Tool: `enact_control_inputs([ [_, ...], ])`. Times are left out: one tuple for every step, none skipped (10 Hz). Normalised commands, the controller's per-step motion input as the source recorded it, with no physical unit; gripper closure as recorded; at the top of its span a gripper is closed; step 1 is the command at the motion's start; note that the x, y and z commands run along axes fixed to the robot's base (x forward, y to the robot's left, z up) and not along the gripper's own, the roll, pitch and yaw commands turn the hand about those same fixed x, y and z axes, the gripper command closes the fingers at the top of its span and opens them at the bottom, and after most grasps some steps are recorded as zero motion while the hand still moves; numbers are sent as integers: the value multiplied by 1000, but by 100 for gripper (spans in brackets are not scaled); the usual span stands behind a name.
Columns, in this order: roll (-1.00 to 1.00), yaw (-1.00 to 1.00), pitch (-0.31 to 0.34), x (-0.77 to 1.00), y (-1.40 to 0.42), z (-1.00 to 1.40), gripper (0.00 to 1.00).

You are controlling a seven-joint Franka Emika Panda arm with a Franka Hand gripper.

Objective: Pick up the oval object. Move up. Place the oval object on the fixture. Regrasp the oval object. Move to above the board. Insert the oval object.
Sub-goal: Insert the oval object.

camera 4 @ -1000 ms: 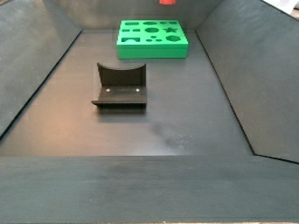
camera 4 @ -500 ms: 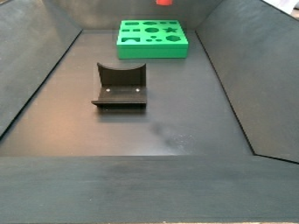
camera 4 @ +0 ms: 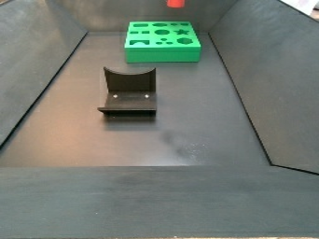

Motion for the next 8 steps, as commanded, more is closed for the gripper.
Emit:
enact_control_inputs([
  [114, 151, 81, 551, -257, -163, 100],
  [13, 0, 0, 49, -51, 0, 100],
  [4, 0, 0, 0, 0, 0, 100],
  [37, 49, 1, 760, -274, -280, 100],
  [100, 166, 24, 969, -323, -309, 100],
  [166, 154, 7, 954, -331, -194, 100],
  [181, 229, 33, 897, -257, -189, 100],
  [174, 240, 36, 891, -240, -186, 100],
])
